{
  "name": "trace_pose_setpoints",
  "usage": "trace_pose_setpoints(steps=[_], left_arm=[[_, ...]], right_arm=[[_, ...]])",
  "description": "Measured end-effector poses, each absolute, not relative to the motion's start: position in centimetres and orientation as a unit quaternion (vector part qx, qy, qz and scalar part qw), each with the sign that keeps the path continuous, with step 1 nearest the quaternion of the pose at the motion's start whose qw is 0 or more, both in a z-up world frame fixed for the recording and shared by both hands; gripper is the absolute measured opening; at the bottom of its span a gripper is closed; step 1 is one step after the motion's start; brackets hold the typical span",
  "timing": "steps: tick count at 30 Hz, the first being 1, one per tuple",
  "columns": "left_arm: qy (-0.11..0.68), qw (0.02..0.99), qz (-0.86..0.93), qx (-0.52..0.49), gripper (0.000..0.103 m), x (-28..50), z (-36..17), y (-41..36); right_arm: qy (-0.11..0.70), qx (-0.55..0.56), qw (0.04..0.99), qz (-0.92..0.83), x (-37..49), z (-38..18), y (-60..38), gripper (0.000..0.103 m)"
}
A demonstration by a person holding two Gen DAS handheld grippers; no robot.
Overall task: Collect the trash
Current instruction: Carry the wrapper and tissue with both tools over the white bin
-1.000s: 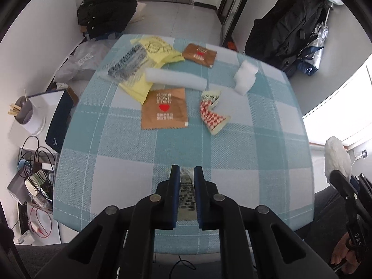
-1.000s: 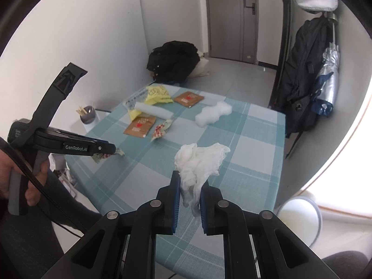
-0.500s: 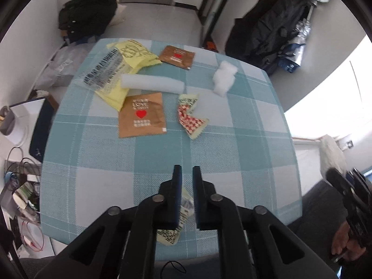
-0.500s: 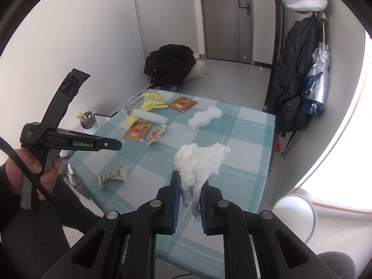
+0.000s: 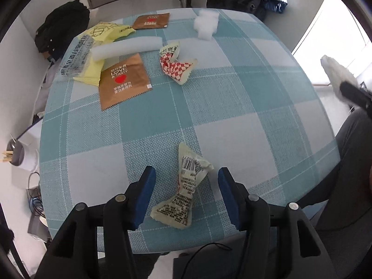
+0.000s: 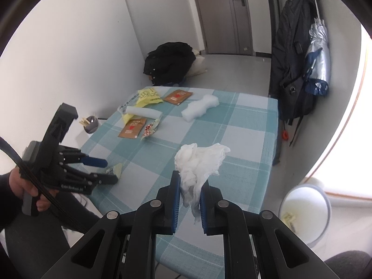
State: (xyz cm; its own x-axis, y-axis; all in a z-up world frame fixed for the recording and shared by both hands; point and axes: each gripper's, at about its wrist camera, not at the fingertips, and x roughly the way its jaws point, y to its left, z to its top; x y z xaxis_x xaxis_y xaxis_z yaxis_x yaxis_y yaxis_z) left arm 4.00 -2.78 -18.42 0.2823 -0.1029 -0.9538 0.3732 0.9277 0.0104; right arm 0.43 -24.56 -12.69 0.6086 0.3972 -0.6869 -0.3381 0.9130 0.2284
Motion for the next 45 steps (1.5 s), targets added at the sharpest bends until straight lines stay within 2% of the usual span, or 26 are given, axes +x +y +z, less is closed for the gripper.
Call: trace_pose_setpoints(steps=[2, 4, 5, 6, 12, 25, 30, 34, 45], left_arm=[[0.577, 0.794, -0.148, 0.123, 0.051, 3.9, -18.4, -2.9], [0.574, 0.797, -0.145, 0.12, 0.039, 3.8, -18.3, -2.9], [0.572, 0.798, -0.143, 0.121, 0.025, 3.8, -18.2, -2.9], [0.572, 0.798, -0.146, 0.12, 0.023, 3.8, -18.1, -3.0], [0.576, 0.795, -0.149, 0.114, 0.017, 4.6, -17.8, -4.4], [0.561, 0.795, -0.23, 0.007, 0.015, 9.0, -13.3, -11.3], [0.553, 0.776, -0.295, -0.066, 0.015, 11.5, -11.5, -16.9], [0.55, 0.765, -0.331, -0.063, 0.015, 12.3, -11.0, -21.9], [0.604, 0.709, -0.362, -0.03, 0.015, 16.2, -18.0, -36.2]], right_arm=[[0.393, 0.043, 0.895, 0.207, 0.8, -12.8, -24.7, 0.014], [0.4, 0.045, 0.892, 0.205, 1.1, -13.1, -24.8, 0.014], [0.407, 0.05, 0.889, 0.203, 1.4, -13.3, -25.0, 0.014], [0.41, 0.053, 0.888, 0.201, 1.4, -13.4, -25.1, 0.014], [0.409, 0.065, 0.888, 0.201, 1.7, -13.2, -26.5, 0.014], [0.367, 0.082, 0.913, 0.156, 3.1, -8.6, -36.4, 0.014], [0.361, 0.152, 0.912, 0.126, 3.5, -6.7, -43.2, 0.014], [0.374, 0.175, 0.907, 0.088, 3.6, -7.2, -48.0, 0.014], [0.435, 0.236, 0.869, 0.012, 2.0, -14.1, -56.8, 0.014]])
